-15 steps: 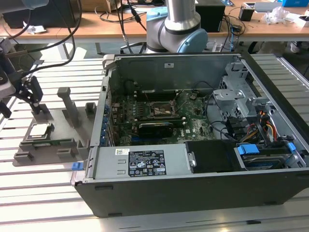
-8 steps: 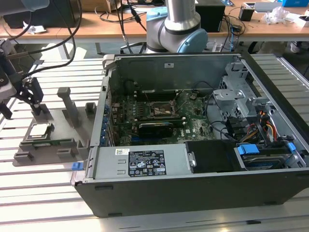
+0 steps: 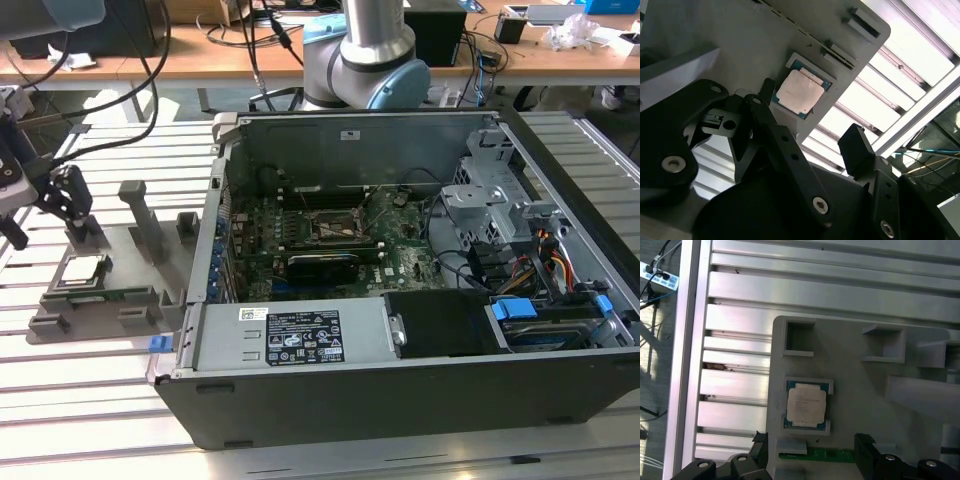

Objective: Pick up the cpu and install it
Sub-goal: 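Pick up the cpu and move it towards the insertion slot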

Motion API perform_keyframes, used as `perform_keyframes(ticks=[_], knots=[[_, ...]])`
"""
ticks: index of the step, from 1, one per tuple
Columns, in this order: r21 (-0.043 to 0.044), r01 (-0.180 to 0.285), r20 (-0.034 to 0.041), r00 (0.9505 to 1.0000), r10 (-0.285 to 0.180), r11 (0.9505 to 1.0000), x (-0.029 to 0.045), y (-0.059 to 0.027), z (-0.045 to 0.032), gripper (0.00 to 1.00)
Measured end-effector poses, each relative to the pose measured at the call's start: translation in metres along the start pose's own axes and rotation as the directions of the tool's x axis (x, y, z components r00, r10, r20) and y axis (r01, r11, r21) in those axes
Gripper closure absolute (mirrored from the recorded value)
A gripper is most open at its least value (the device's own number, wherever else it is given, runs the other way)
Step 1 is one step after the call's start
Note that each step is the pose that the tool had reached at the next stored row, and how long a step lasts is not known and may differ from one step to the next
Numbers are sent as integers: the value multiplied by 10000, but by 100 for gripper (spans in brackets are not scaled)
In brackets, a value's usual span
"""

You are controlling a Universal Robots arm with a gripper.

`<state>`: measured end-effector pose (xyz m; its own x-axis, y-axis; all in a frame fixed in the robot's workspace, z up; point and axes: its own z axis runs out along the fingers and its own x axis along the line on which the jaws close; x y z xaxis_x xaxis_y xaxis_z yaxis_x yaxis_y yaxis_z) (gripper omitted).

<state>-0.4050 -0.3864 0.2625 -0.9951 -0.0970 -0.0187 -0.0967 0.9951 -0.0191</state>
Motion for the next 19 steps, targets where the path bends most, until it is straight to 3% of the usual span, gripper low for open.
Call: perform_keyframes(ticks=[13, 19], knots=[[3, -1, 0, 10000, 1, 10000, 3, 3, 145, 22], [86, 7, -7, 10000, -7, 10000, 1, 25, 213, 22]])
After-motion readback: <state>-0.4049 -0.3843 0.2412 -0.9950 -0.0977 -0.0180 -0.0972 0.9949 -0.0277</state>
